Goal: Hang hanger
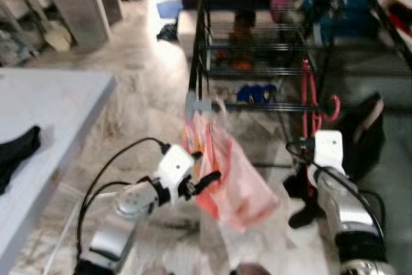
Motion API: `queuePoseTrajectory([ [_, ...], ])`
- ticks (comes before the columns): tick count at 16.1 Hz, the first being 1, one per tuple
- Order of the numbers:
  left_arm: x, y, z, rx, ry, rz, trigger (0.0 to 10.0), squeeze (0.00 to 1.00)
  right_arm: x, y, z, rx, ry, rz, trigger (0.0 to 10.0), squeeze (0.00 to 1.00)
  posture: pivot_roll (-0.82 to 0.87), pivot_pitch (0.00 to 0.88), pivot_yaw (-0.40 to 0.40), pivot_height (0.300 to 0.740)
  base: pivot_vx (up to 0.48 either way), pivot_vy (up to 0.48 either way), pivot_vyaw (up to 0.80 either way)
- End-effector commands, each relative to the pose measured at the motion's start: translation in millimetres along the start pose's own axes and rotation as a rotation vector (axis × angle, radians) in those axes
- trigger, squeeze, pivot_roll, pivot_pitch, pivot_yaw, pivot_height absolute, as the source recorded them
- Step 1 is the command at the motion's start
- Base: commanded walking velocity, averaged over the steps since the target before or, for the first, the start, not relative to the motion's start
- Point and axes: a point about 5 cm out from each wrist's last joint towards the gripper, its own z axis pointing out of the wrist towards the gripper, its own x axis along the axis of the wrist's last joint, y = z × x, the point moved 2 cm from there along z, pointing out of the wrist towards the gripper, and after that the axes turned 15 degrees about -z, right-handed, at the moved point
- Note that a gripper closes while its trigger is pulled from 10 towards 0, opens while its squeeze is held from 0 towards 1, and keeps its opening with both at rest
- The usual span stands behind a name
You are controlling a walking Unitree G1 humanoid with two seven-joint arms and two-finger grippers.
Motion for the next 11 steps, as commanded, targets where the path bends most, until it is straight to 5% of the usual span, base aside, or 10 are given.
queuePoseTrajectory([
  [1, -1, -6.6, -5.2, 0.028, -0.014, 0.006, 10.0, 0.00, 12, -7.0, 3.6, 0.031, 0.014, 0.026, 10.0, 0.00, 0.00, 0.037, -0.007, 0.740, 0.000, 0.000, 0.00],
  [11, -4, -5.5, -7.1, 0.034, -0.038, -0.001, 10.0, 0.00, 20, -38.2, 19.8, 0.252, -0.066, -0.064, 10.0, 0.00, 0.01, 0.039, -0.028, 0.740, 0.000, 0.000, 0.00],
])
